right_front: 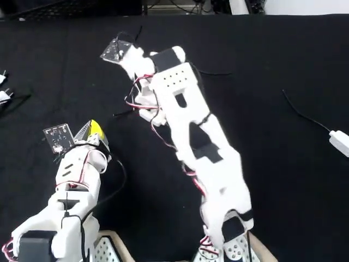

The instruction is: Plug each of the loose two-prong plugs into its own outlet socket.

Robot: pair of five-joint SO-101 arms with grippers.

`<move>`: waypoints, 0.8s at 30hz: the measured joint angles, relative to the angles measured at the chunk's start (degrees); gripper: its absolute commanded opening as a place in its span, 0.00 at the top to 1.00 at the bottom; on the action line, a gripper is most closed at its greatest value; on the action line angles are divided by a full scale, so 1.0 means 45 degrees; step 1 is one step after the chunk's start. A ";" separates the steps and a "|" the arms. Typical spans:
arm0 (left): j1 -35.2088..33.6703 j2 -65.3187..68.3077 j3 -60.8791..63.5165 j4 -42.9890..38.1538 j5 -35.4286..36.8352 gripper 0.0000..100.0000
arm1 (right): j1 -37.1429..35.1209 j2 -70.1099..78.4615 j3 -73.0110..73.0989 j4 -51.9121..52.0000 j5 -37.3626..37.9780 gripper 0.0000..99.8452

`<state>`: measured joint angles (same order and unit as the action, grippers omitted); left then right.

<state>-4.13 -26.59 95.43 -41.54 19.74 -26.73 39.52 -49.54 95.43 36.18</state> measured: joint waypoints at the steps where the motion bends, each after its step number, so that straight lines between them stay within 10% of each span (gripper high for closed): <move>1: 0.0000 0.0000 0.0000 0.0000 0.0000 0.97 | 0.0000 0.0410 -0.0430 0.0195 0.0234 0.99; 24: 0.0313 0.0000 0.0000 0.0352 0.0000 0.97 | 0.0020 0.3087 -0.4454 0.0840 0.2735 0.99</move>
<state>-2.73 -26.59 95.43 -39.96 19.74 -26.64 53.41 -69.58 99.21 48.48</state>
